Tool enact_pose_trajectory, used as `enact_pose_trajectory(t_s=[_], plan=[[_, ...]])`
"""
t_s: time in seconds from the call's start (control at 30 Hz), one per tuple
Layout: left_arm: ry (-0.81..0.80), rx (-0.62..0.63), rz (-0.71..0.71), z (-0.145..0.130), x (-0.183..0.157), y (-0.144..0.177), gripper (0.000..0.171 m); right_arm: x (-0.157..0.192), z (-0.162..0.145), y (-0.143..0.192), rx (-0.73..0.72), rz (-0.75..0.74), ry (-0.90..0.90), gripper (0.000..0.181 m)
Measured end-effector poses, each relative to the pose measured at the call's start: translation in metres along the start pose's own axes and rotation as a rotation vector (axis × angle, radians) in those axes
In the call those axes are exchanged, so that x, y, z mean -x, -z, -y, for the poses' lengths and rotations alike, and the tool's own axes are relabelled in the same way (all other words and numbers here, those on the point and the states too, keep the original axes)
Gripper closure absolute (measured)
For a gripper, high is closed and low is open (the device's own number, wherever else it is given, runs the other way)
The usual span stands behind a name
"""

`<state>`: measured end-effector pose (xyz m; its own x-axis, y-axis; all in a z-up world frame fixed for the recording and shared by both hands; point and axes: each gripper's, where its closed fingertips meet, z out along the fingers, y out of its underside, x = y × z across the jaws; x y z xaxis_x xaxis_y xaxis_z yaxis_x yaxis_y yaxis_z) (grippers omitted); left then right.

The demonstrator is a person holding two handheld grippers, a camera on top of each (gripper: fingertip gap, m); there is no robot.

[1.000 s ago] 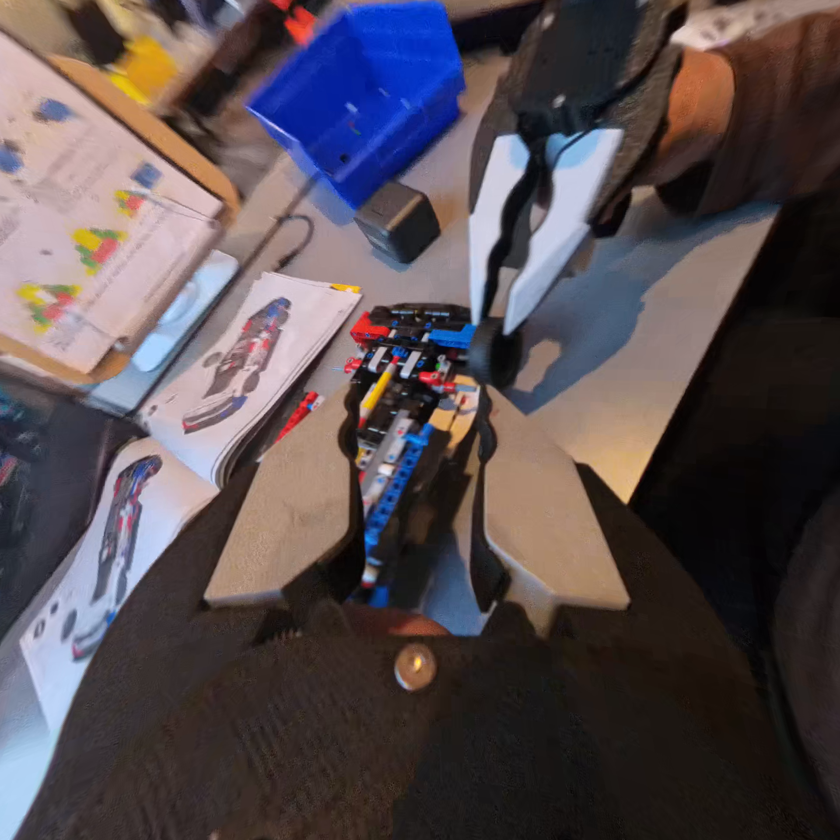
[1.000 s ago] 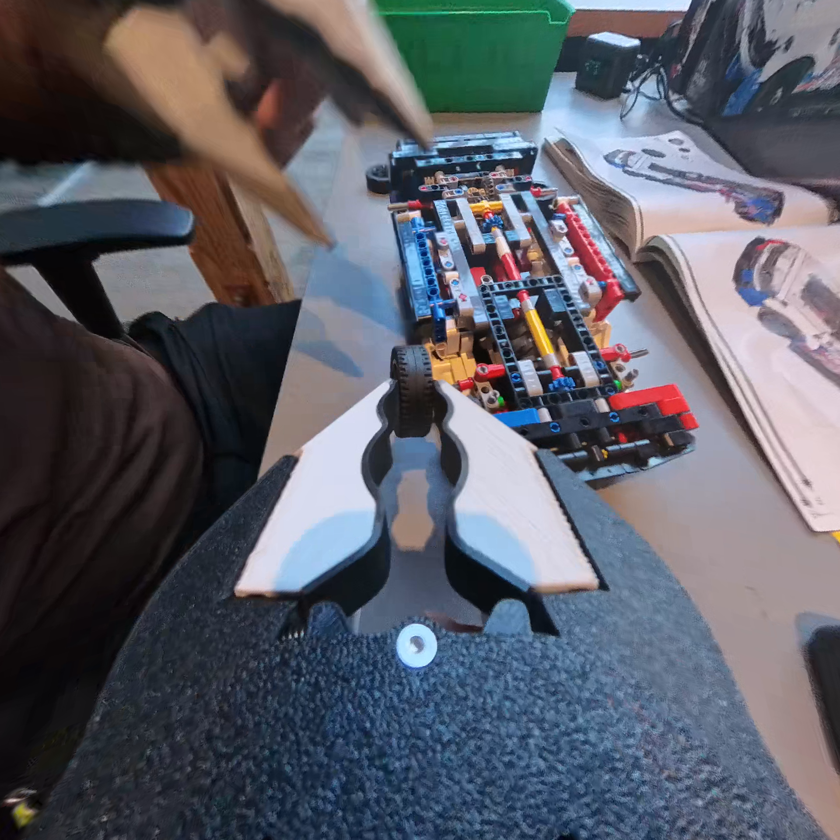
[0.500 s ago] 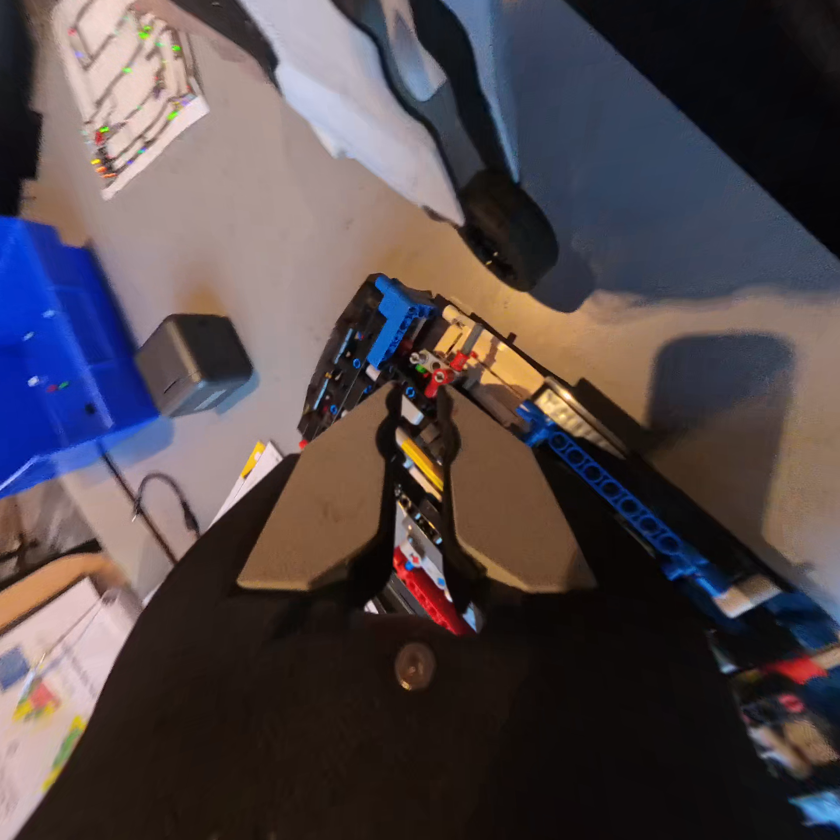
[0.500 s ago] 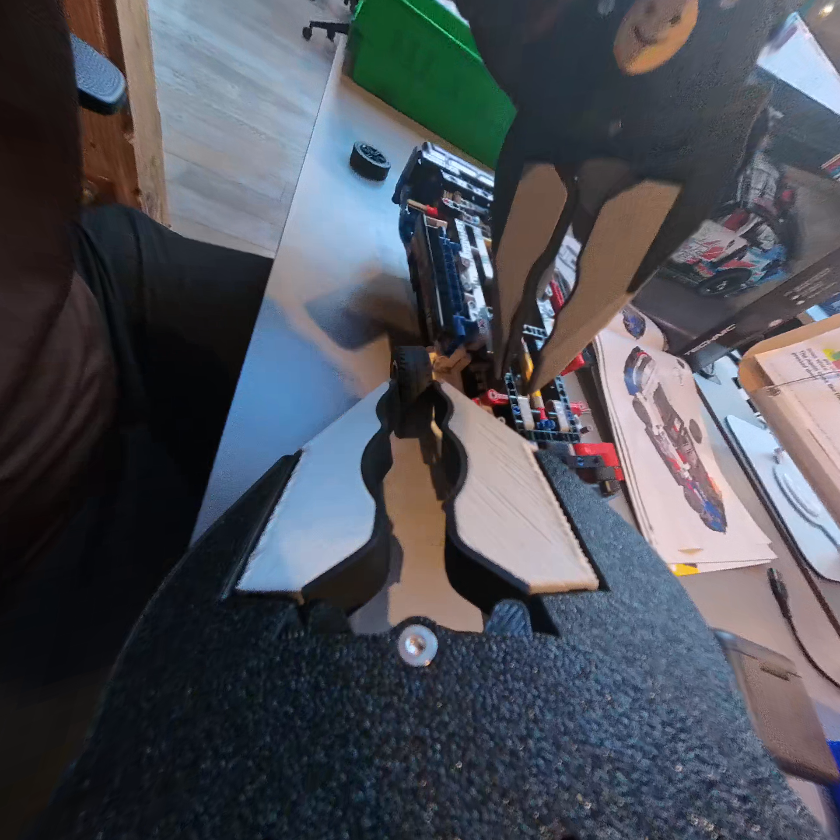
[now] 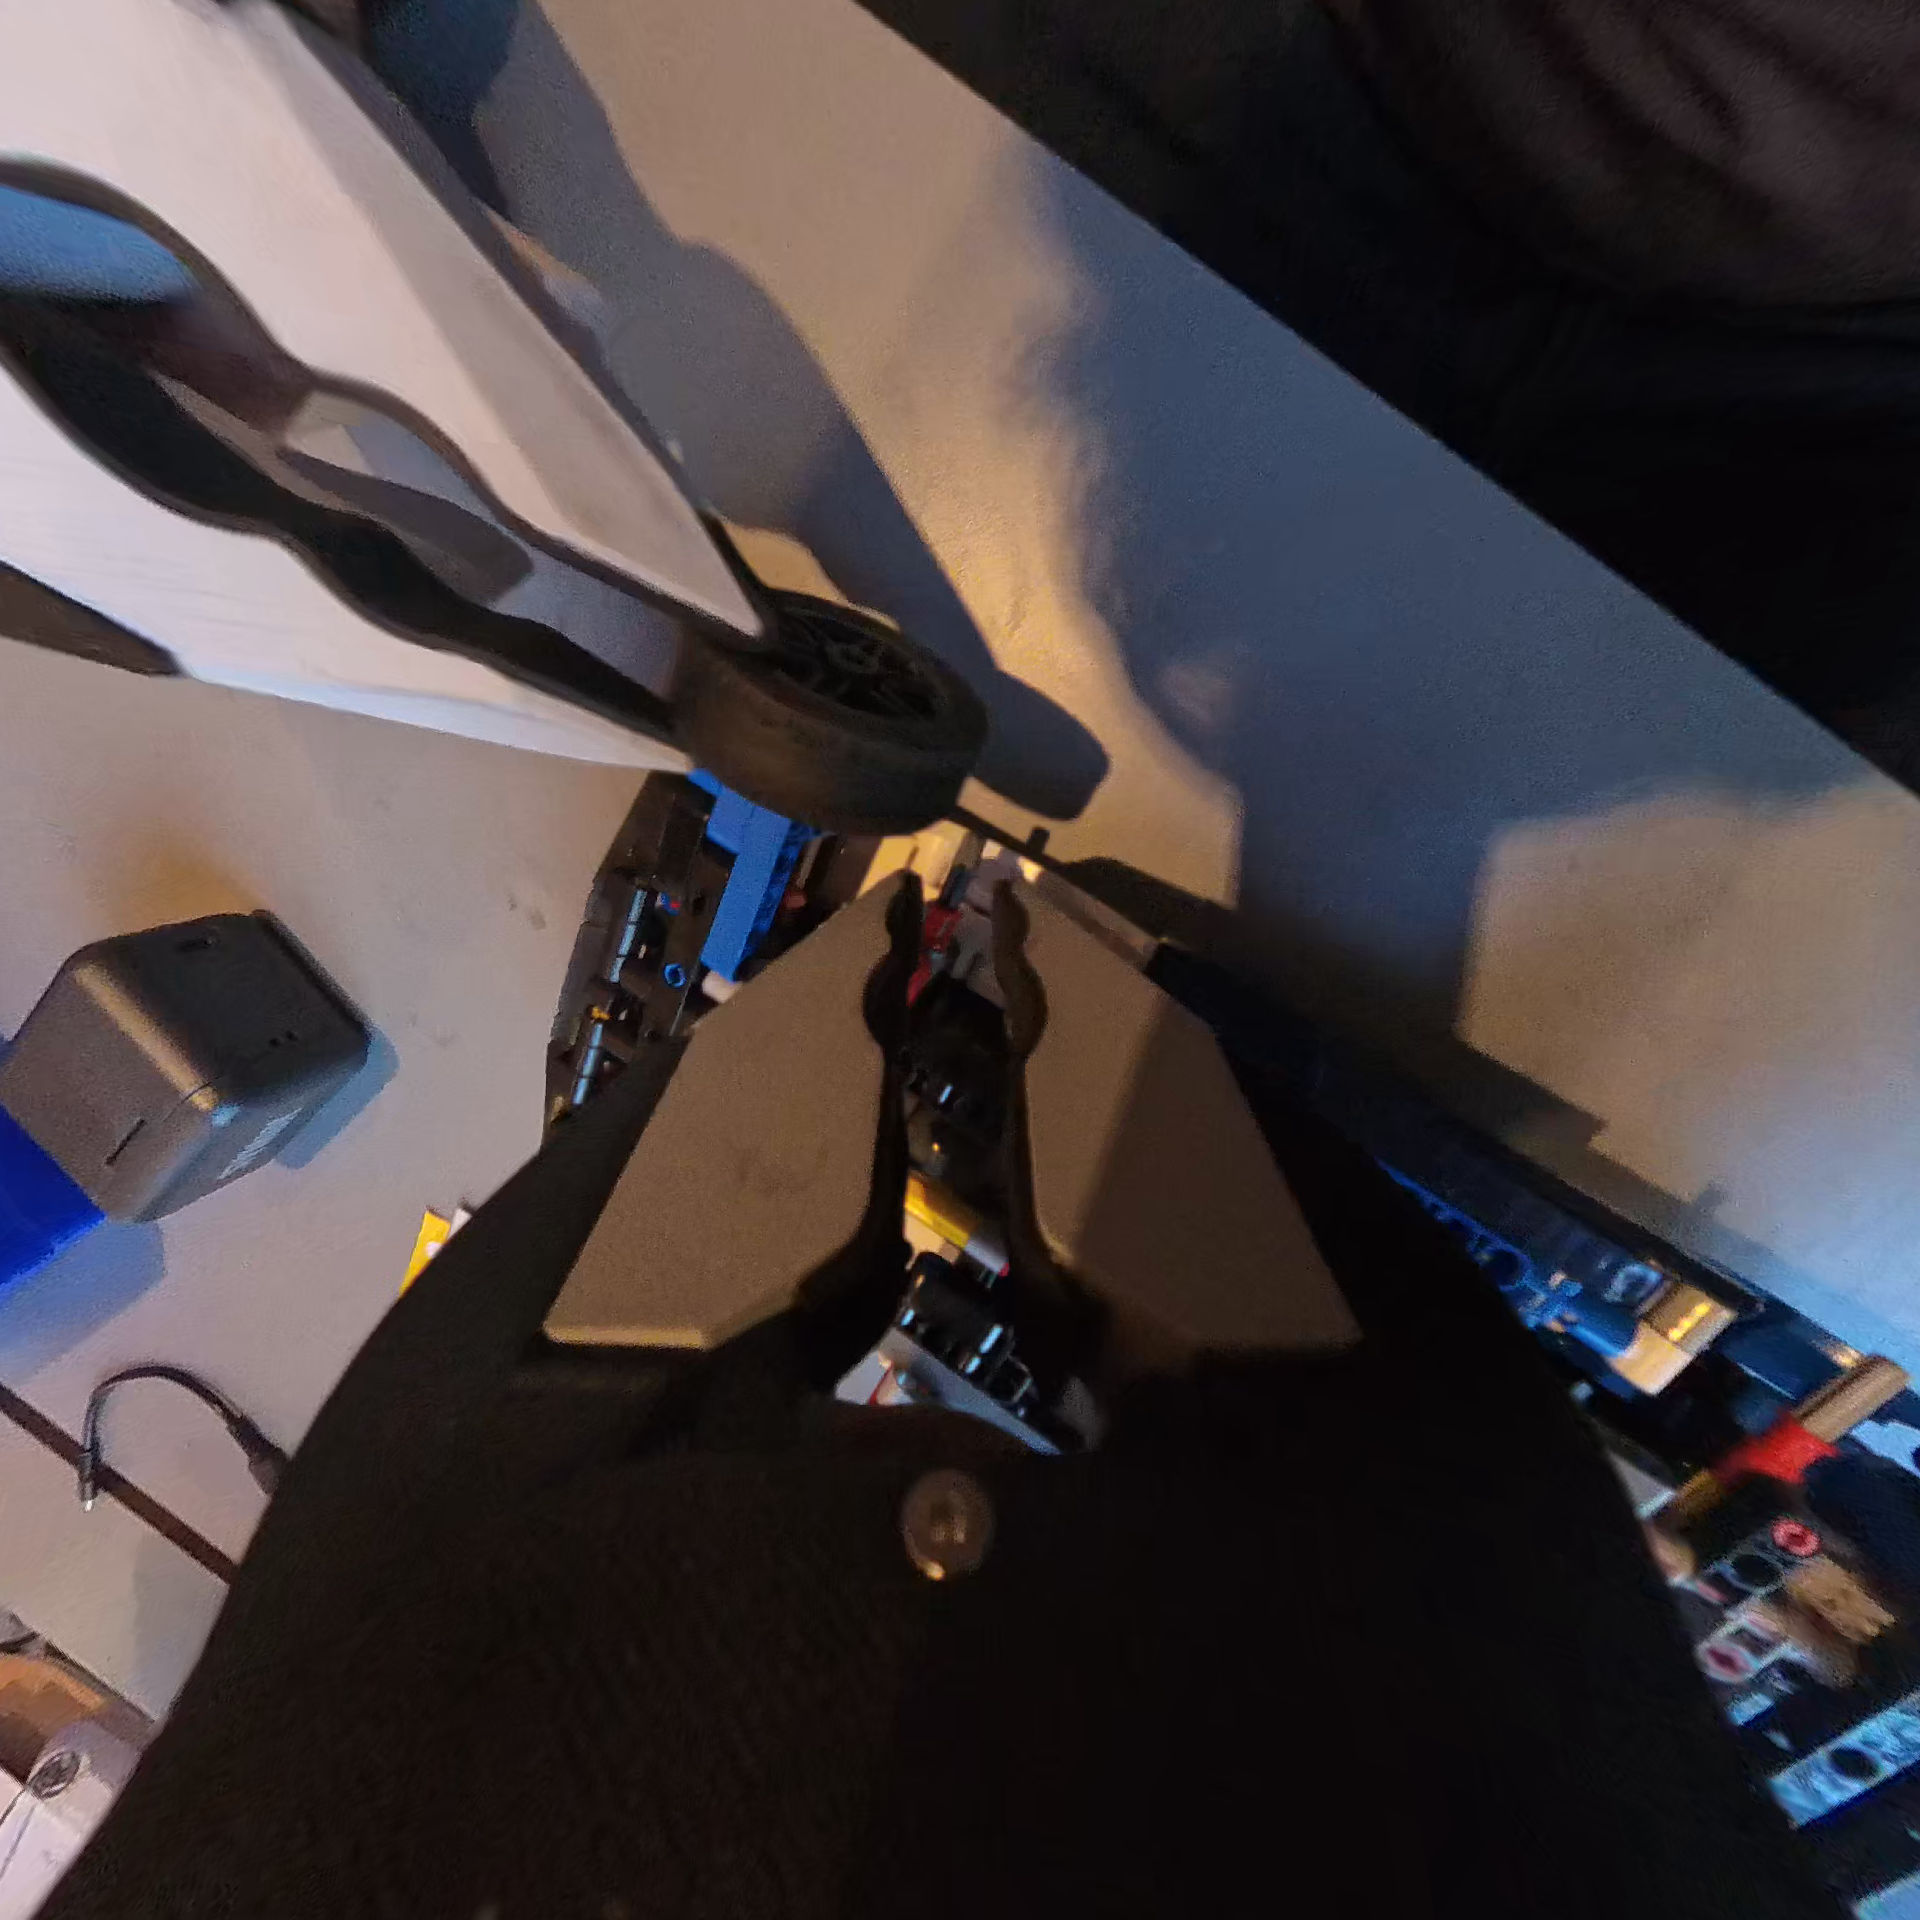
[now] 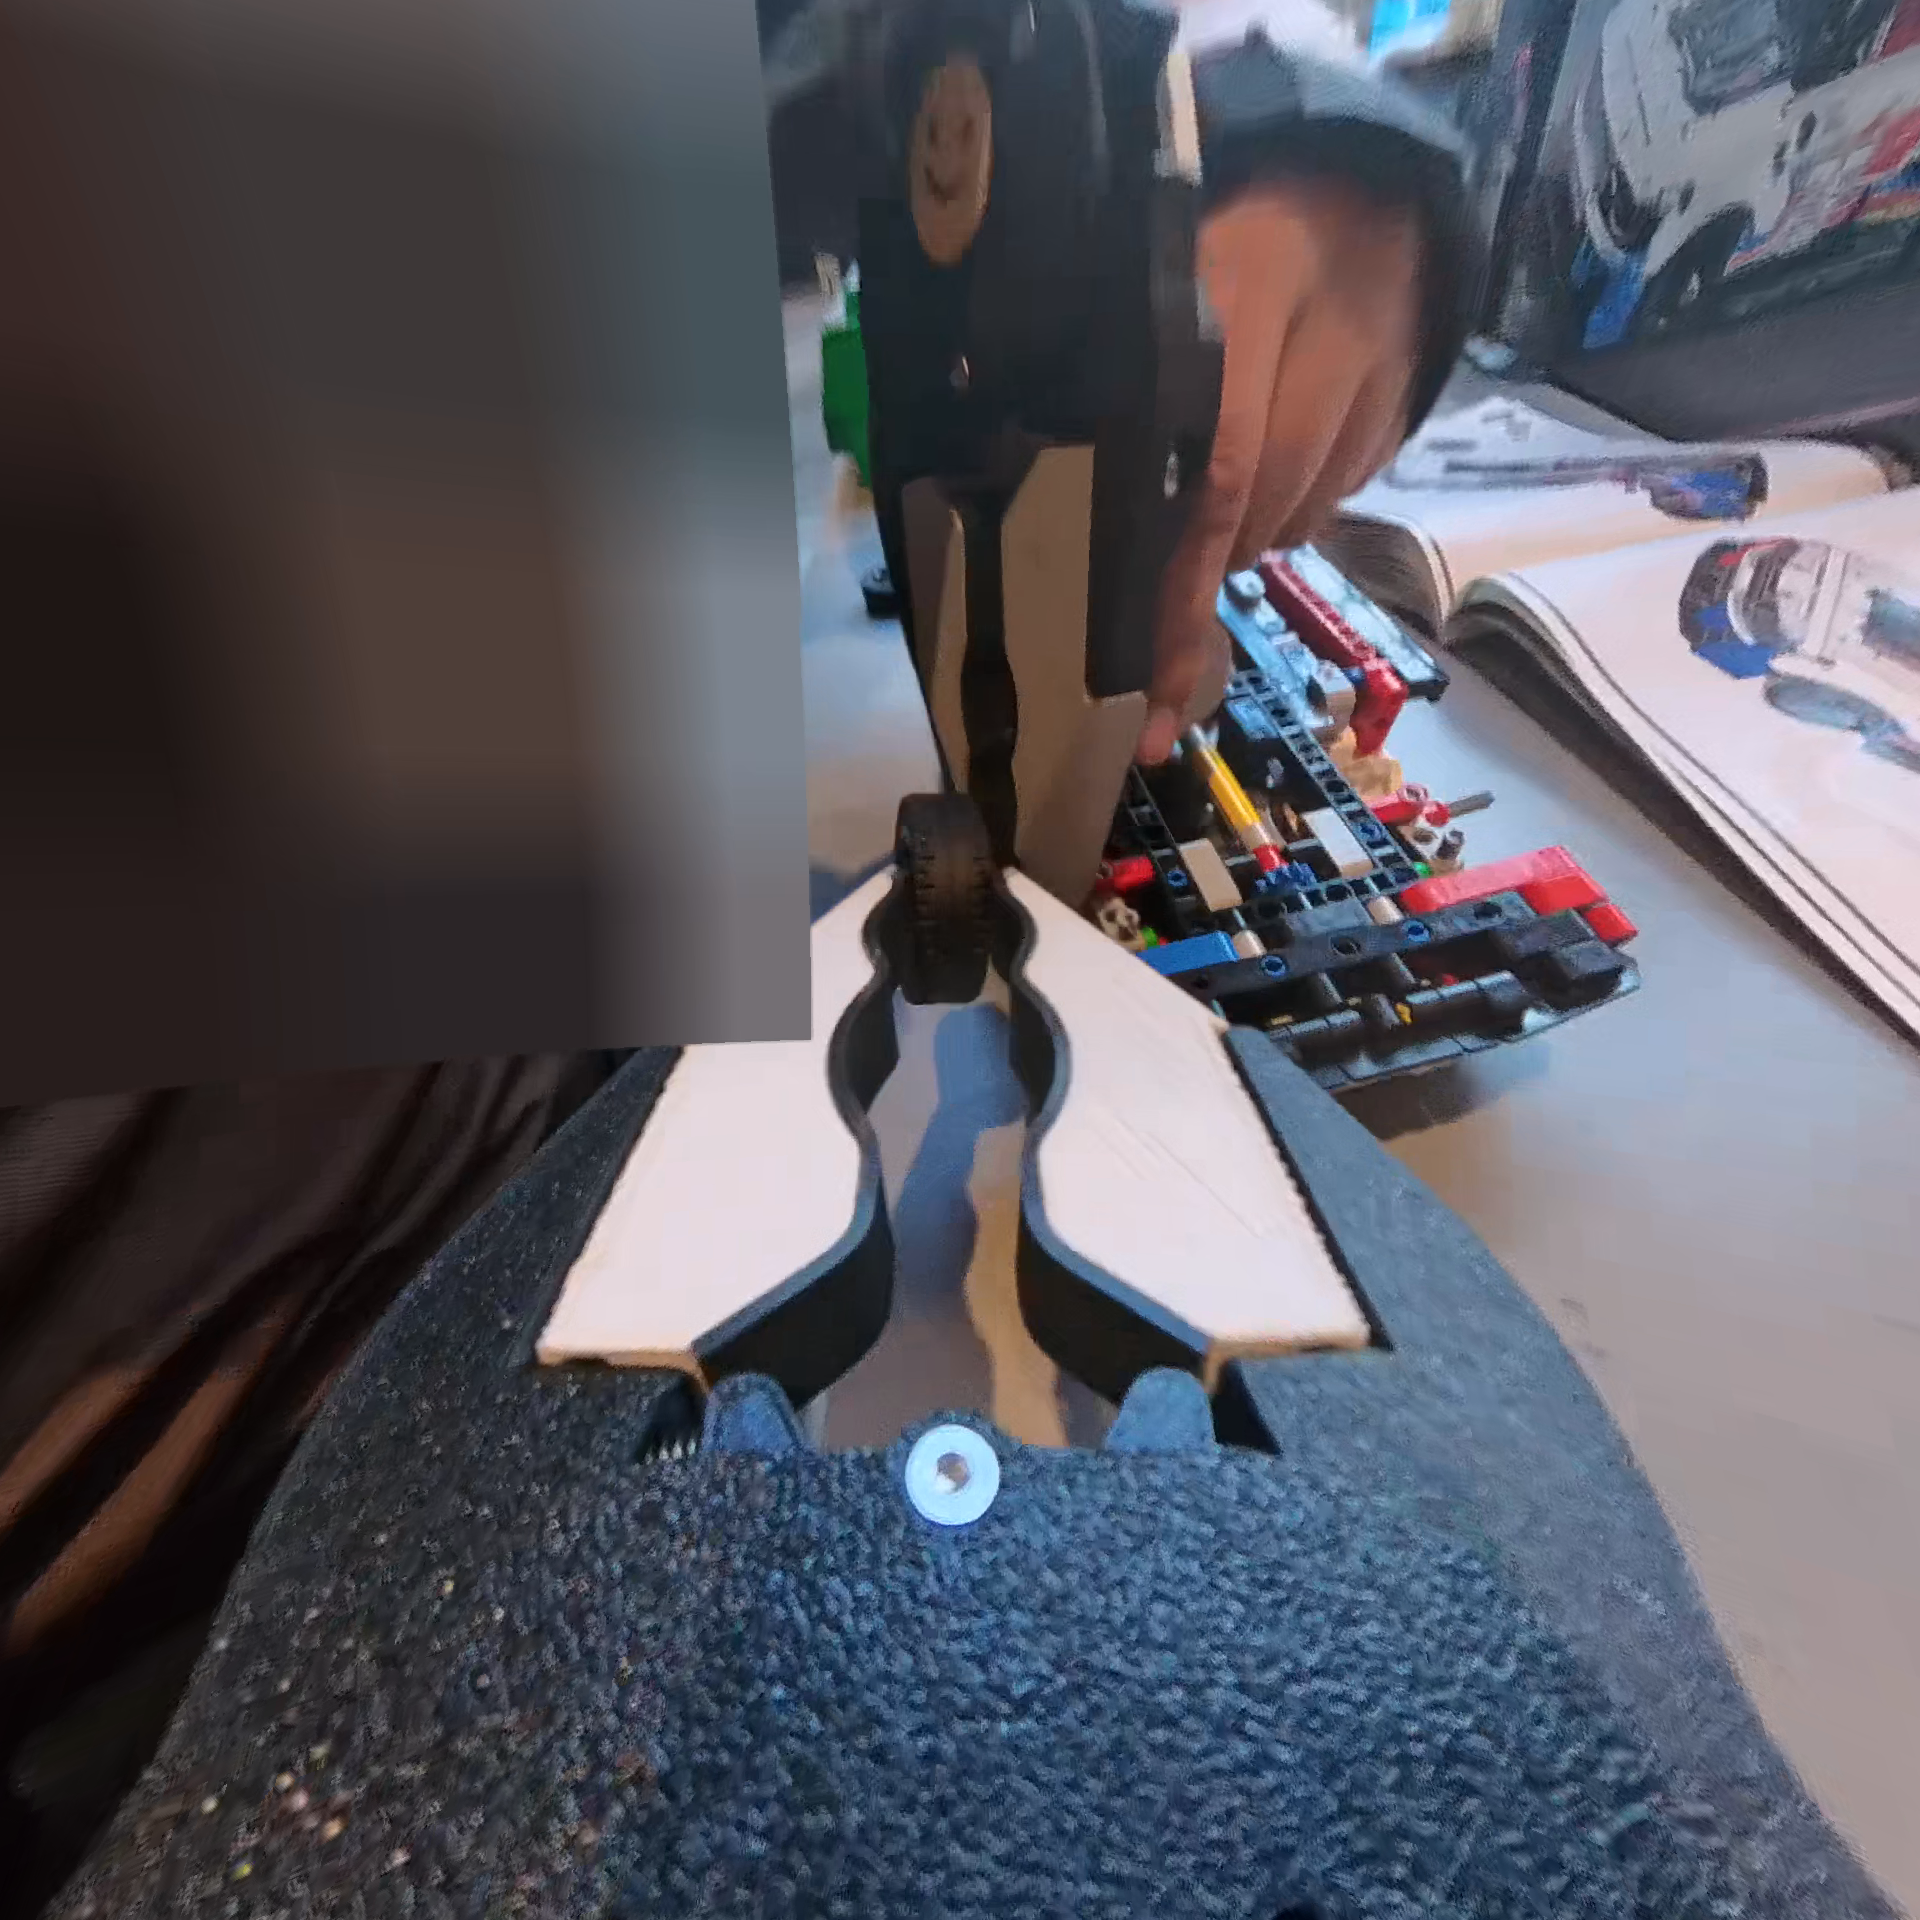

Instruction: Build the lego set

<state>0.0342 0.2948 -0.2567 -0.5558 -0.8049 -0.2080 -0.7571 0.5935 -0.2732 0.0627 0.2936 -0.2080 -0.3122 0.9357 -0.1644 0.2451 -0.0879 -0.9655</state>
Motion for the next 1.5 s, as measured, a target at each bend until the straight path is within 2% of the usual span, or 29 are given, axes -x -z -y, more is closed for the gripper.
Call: enact_pose_trajectory(t_s=[0.1,0.23,0.3,0.4,0.57,0.67,0.83,0.9,0.97,1.07,1.2,1.27,1.33,1.37,1.5], plan=[[-0.011,0.032,0.012,-0.002,-0.002,-0.001,0.159,0.004,0.004,0.007,-0.040,0.017,-0.025,0.172],[-0.034,0.056,0.017,-0.003,-0.004,-0.002,0.156,0.006,-0.002,0.009,-0.002,-0.039,0.050,0.171],[-0.052,0.062,0.023,-0.003,-0.002,-0.002,0.160,0.007,-0.004,0.005,0.011,-0.049,0.029,0.171],[-0.070,0.034,0.025,0.002,-0.001,-0.003,0.168,0.005,-0.007,-0.006,0.037,-0.070,-0.012,0.171],[-0.085,-0.002,0.047,0.000,-0.002,-0.002,0.165,0.002,-0.013,-0.014,0.088,-0.108,0.029,0.171],[-0.054,-0.036,0.064,-0.001,-0.003,0.001,0.157,0.002,-0.014,-0.017,0.111,-0.121,0.089,0.171],[0.121,-0.164,0.075,0.006,-0.006,0.023,0.142,-0.003,-0.011,-0.021,0.094,-0.131,0.090,0.171],[0.215,-0.214,0.108,0.014,-0.006,0.033,0.141,-0.005,-0.007,-0.021,0.069,-0.130,0.071,0.171],[0.345,-0.166,0.155,0.013,-0.004,0.033,0.139,-0.005,-0.004,-0.021,0.050,-0.131,0.061,0.171],[0.483,-0.035,0.231,0.002,0.001,0.026,0.144,-0.003,-0.004,-0.022,0.054,-0.130,0.061,0.171],[0.595,-0.077,0.195,0.011,-0.007,0.016,0.165,0.000,-0.002,-0.019,0.031,-0.147,0.073,0.172],[0.612,-0.095,0.189,0.014,-0.009,0.015,0.162,0.002,-0.002,-0.019,0.029,-0.148,0.072,0.171],[0.646,-0.111,0.177,0.016,-0.009,0.017,0.145,-0.002,0.000,-0.018,0.013,-0.191,0.089,0.172],[0.655,-0.137,0.170,0.020,-0.008,0.019,0.143,0.000,0.001,-0.018,0.011,-0.180,0.088,0.172],[0.698,-0.165,0.175,0.021,-0.001,0.023,0.155,0.001,0.004,-0.019,-0.009,-0.170,0.084,0.172]])
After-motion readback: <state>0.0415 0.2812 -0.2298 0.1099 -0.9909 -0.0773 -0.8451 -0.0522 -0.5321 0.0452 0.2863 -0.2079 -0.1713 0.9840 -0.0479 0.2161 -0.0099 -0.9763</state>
